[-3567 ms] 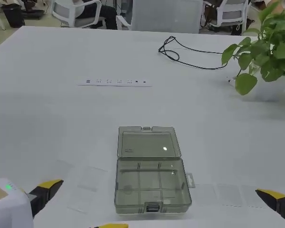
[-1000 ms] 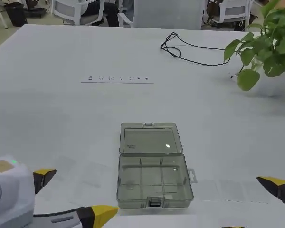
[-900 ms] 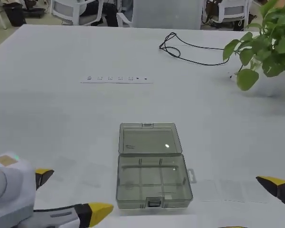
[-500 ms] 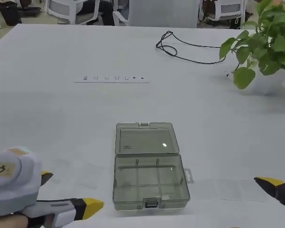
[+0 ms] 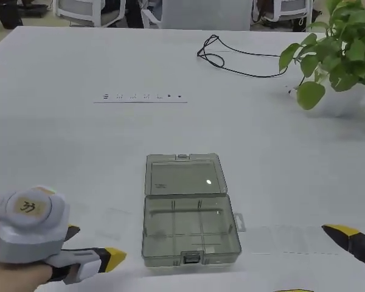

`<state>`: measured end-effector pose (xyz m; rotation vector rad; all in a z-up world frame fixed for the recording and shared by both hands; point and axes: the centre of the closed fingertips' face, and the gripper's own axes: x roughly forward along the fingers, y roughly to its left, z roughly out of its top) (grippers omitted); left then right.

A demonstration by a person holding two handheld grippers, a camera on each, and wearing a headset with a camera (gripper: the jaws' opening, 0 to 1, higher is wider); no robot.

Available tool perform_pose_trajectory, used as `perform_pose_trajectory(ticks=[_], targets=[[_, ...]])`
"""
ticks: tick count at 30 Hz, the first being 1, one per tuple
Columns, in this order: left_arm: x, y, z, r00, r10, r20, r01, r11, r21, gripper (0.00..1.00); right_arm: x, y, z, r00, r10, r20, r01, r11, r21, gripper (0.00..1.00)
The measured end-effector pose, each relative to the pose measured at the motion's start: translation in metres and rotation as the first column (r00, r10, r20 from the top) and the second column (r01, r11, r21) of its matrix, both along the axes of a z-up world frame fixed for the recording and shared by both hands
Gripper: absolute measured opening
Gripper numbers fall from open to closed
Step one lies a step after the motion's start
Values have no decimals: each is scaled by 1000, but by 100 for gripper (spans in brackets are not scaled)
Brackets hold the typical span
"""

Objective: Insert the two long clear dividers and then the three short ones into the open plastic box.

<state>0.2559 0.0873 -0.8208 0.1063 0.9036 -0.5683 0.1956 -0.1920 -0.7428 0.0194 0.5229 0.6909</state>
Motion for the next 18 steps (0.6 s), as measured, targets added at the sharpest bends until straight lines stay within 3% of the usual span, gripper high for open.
perform_pose_trajectory(ticks=[9,18], targets=[[4,0,-13,1000,4,-25,-3,999,36,52,-1,-1,-1,1000,-8,-5,8,1000,6,100],[7,0,-21,1000,-3,-24,5,996,93,42,-2,0,-2,1000,-11,-8,11,1000,9,100]])
